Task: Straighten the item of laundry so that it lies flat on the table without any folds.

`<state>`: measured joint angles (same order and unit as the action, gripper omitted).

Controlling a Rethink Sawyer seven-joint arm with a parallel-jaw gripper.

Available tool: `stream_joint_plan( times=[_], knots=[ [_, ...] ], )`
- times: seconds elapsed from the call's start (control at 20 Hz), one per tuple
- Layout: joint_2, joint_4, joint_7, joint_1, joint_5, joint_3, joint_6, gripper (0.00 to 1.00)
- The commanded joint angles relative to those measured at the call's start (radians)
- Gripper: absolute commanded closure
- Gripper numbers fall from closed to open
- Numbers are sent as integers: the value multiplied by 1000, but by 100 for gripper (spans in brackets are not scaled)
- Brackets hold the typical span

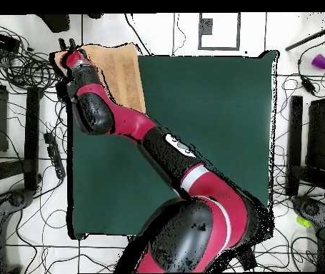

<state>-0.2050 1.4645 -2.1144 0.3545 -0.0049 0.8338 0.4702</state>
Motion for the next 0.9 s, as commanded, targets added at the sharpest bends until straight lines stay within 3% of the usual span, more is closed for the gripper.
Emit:
stream_joint_plan(
  times=[0.05,0.25,0.65,0.8,0.9],
  knots=[
    [79,20,-155,2,-56,-3,-98,0],
    [99,27,-220,15,-67,33,-36,0],
    [-25,114,-267,45,17,47,-29,0],
    [-104,150,-297,60,94,68,-58,0],
    [-203,170,-320,62,212,73,-126,0]
  ],
)
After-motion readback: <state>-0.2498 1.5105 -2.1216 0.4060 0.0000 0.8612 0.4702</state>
